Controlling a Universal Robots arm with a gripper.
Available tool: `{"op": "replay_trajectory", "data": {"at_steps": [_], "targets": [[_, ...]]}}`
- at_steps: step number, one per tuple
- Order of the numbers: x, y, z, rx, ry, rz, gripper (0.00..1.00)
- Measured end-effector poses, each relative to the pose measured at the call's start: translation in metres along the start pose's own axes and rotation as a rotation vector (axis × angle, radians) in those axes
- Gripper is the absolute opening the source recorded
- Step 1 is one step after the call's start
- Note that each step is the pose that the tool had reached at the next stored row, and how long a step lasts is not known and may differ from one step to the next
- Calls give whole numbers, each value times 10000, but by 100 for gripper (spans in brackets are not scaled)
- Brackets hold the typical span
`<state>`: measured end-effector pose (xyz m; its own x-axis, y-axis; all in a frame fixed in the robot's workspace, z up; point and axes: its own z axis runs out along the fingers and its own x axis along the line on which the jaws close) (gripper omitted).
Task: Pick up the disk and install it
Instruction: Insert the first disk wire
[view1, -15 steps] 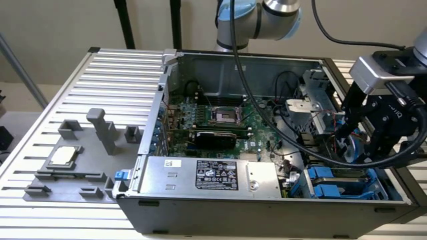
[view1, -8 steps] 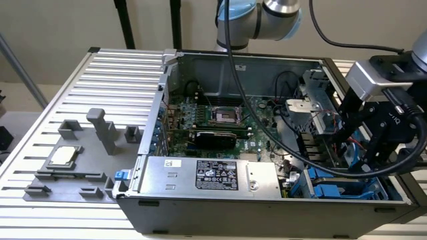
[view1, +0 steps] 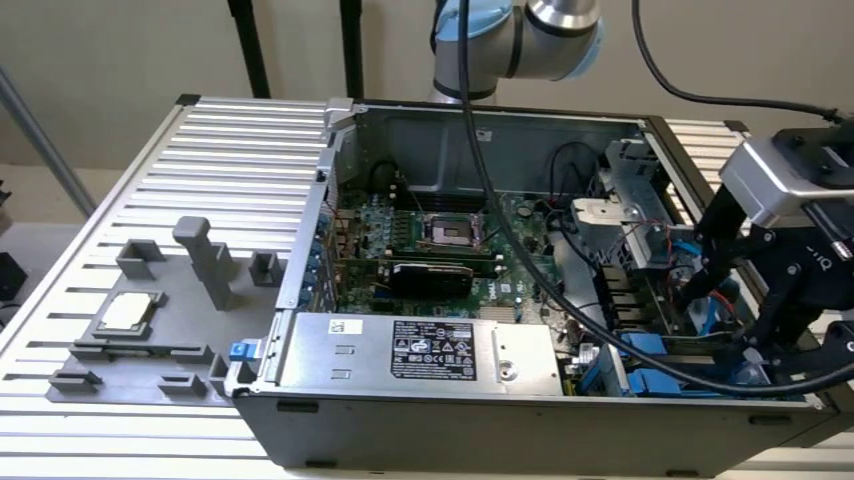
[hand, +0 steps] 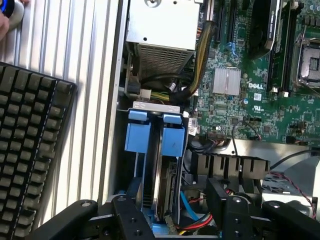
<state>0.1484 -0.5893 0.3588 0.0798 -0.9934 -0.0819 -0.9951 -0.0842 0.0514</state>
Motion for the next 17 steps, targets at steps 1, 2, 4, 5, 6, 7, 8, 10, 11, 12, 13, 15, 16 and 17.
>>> {"op": "replay_trajectory", "data": {"at_steps": [1,2,4,5,6,7,8,10,11,12,13,15,16,17], "targets": [[16,-24,-2,1,-26,-2,63],[32,-48,-6,2,-48,-3,63],[68,-87,-10,0,-96,-5,63],[84,-103,-11,1,-119,-6,63],[98,-116,-13,2,-145,-8,63],[106,-125,-13,5,-183,-13,63],[109,-130,-12,7,-224,-27,63],[113,-134,-5,11,-317,-75,63],[116,-136,1,12,-354,-104,63],[120,-140,9,12,-380,-128,63],[127,-143,20,11,-397,-152,63],[140,-153,40,10,-426,-189,63],[147,-159,50,10,-440,-205,63],[154,-167,60,9,-452,-223,63]]}}
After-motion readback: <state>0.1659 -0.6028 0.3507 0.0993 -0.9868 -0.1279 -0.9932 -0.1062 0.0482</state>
